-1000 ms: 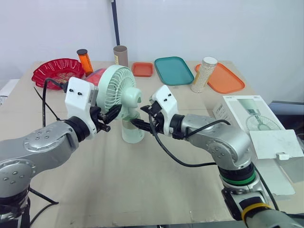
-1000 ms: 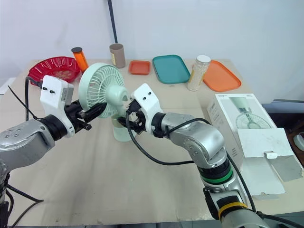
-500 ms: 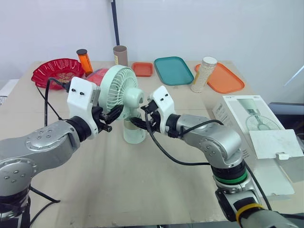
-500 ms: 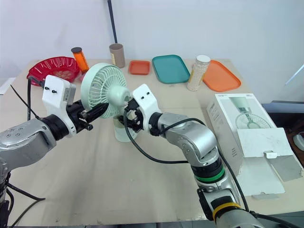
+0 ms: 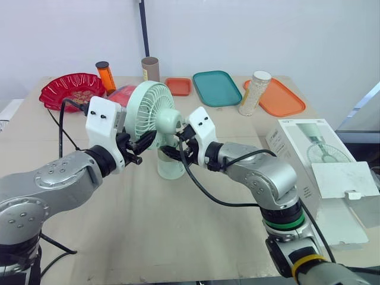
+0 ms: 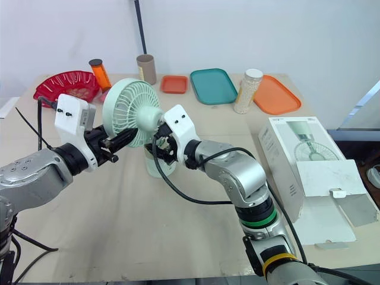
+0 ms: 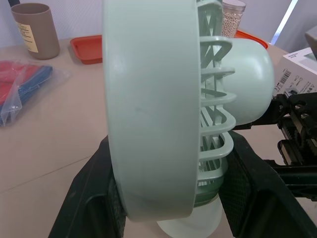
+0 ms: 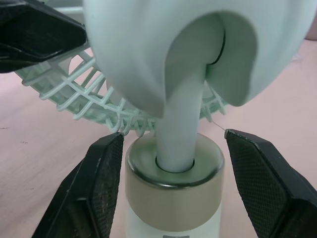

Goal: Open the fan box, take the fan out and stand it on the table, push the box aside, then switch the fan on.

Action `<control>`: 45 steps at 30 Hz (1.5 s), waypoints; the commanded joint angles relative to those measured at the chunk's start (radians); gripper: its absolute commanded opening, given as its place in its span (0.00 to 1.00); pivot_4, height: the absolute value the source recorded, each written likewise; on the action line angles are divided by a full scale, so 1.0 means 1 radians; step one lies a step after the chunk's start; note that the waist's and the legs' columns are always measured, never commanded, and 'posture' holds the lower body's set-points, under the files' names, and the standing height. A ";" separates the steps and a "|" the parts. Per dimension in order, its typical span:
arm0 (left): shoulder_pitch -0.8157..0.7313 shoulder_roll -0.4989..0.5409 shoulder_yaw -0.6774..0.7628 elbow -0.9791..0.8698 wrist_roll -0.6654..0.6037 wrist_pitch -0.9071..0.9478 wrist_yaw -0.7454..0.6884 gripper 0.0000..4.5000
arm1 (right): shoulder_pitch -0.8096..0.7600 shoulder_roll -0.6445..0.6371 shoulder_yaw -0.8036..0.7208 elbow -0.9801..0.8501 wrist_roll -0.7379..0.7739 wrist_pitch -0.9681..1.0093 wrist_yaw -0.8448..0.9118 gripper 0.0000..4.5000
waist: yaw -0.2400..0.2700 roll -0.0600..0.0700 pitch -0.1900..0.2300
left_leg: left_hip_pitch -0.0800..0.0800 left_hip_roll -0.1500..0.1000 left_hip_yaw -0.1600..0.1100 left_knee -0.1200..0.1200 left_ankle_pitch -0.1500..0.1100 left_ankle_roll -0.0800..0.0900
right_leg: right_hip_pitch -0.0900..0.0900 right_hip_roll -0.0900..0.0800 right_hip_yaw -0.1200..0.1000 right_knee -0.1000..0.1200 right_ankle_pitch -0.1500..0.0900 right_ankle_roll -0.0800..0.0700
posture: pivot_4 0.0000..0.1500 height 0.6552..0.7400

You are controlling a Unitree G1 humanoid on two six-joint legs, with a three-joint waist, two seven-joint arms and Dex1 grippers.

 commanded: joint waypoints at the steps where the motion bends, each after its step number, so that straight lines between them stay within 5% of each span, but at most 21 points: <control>1: -0.029 -0.002 0.013 -0.023 -0.007 -0.049 -0.002 0.44 | -0.016 0.011 -0.006 -0.022 -0.006 -0.026 0.010 0.74 | 0.000 0.000 0.000 | 0.000 0.000 0.000 0.000 0.000 0.000 | 0.000 0.000 0.000 0.000 0.000 0.000 | 1.00 1.00; 6: -0.033 0.004 0.009 -0.021 -0.013 -0.043 -0.004 0.44 | -0.015 0.012 -0.003 -0.022 -0.018 -0.025 0.013 0.40 | 0.000 0.000 0.000 | 0.000 0.000 0.000 0.000 0.000 0.000 | 0.000 0.000 0.000 0.000 0.000 0.000 | 1.00 1.00; 18: -0.044 0.020 -0.001 -0.013 -0.028 -0.037 -0.016 0.44 | -0.009 0.025 0.004 -0.023 -0.038 -0.031 0.026 0.40 | 0.000 0.000 0.000 | 0.000 0.000 0.000 0.000 0.000 0.000 | 0.000 0.000 0.000 0.000 0.000 0.000 | 1.00 1.00; 19: -0.044 0.020 -0.001 -0.013 -0.028 -0.038 -0.016 0.44 | -0.009 0.025 0.004 -0.023 -0.040 -0.031 0.027 0.29 | 0.000 0.000 0.000 | 0.000 0.000 0.000 0.000 0.000 0.000 | 0.000 0.000 0.000 0.000 0.000 0.000 | 1.00 1.00; 45: -0.039 0.054 0.024 -0.007 -0.002 -0.052 -0.034 0.44 | 0.002 0.037 0.006 -0.027 -0.038 -0.026 0.039 0.29 | -0.001 0.000 0.000 | 0.000 0.000 0.000 0.000 0.000 0.000 | 0.000 0.000 0.000 0.000 0.001 0.000 | 1.00 1.00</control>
